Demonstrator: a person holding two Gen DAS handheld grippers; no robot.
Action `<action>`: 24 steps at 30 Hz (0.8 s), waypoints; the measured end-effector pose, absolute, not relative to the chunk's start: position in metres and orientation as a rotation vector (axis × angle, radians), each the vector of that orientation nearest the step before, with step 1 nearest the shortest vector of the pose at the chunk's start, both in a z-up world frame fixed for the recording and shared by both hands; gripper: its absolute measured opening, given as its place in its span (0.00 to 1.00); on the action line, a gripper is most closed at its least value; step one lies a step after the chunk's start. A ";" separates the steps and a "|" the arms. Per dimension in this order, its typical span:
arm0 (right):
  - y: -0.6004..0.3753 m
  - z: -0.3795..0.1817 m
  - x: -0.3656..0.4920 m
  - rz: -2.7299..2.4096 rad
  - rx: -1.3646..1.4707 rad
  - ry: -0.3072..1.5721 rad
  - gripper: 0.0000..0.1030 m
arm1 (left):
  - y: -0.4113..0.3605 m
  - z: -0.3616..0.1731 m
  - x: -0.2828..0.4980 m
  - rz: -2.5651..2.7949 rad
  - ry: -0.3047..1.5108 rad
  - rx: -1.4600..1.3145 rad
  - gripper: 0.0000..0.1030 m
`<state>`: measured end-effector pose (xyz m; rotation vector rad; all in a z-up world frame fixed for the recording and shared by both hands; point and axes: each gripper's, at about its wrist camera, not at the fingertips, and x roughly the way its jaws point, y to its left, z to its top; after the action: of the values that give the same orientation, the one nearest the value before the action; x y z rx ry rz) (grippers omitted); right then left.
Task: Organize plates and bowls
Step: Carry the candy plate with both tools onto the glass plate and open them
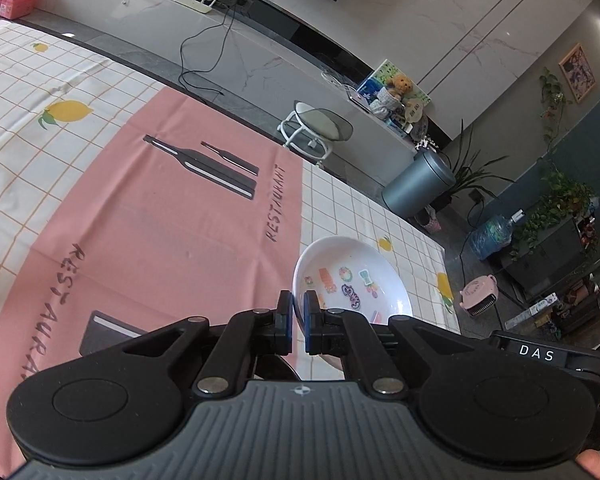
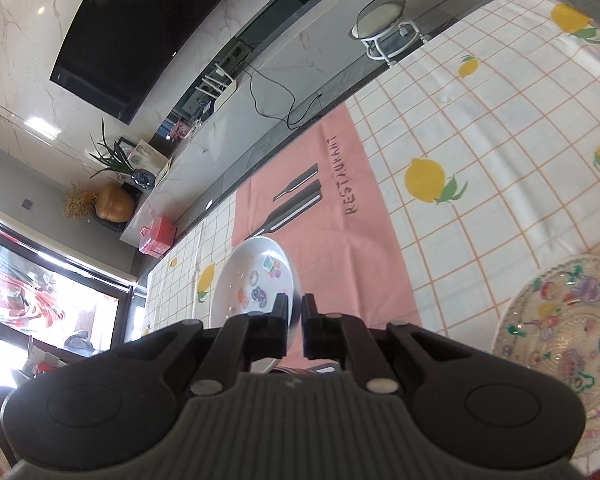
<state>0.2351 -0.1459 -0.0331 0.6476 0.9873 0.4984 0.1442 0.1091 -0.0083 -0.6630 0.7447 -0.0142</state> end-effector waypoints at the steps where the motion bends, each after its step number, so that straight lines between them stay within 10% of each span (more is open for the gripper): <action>1: -0.154 -0.033 0.230 0.490 0.651 0.977 0.04 | 0.104 -0.009 0.143 -0.023 0.750 -0.662 0.05; 24: -0.291 -0.078 0.140 0.206 0.657 0.898 0.04 | -0.038 -0.058 0.136 -0.187 0.955 -0.492 0.05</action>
<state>0.1398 -0.2914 -0.0780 0.6568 0.8983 0.2057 0.1360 -0.0376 -0.0576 -0.4922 0.9554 -0.1866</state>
